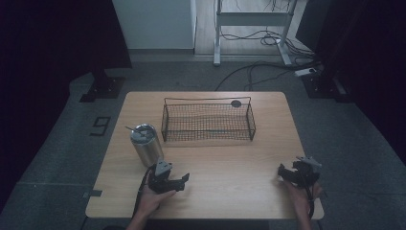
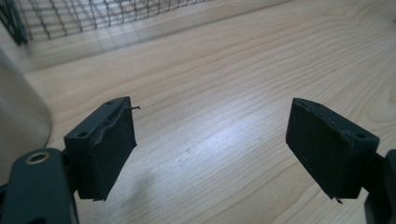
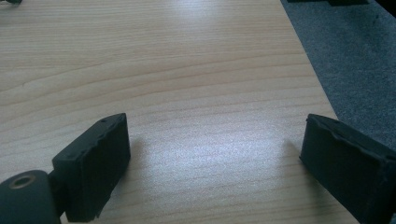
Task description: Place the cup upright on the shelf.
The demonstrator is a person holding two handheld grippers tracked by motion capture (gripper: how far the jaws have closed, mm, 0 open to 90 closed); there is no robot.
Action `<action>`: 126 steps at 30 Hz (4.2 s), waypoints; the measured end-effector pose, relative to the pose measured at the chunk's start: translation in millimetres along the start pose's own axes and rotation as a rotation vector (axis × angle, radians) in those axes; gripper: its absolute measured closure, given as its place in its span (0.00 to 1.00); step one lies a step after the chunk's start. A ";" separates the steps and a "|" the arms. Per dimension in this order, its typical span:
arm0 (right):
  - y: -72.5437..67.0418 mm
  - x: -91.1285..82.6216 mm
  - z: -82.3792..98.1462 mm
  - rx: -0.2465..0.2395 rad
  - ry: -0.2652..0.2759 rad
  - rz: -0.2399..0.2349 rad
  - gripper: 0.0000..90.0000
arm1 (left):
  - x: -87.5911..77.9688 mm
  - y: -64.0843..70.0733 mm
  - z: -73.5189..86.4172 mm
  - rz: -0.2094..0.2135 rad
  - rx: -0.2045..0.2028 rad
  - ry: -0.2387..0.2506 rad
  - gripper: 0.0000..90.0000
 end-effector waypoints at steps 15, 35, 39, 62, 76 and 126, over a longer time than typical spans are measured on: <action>0.0 -0.1 0.1 0.000 0.000 0.000 0.09 | -35.5 -19.3 -16.9 -0.016 -0.036 0.076 0.13; -0.1 -0.1 0.0 -0.001 0.001 0.000 0.10 | -82.3 -50.1 -28.8 -0.046 -0.089 0.179 0.08; -0.2 -0.2 0.0 -0.001 0.001 0.000 0.10 | -89.2 -59.1 -28.9 -0.072 -0.107 0.195 0.08; -0.3 -0.2 0.0 -0.002 0.002 -0.002 0.10 | -77.9 -93.1 -22.2 -0.144 -0.147 0.164 0.01; -0.1 -0.1 -0.1 0.000 0.003 -0.004 0.10 | -52.6 -111.2 -25.8 -0.234 -0.172 0.091 0.00; 0.2 0.5 -0.7 0.000 0.003 -0.001 0.10 | -36.2 -117.1 -56.3 -0.233 -0.088 0.169 0.04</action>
Point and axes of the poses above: each handheld gripper's, and its own axes: x roughly forward along the jaws, z roughly out of its underside, y roughly to its right, the point moved 6 cm from there along x, roughly forward along the jaws, and after that the axes turned 4 degrees about x, right-handed, at the moved point
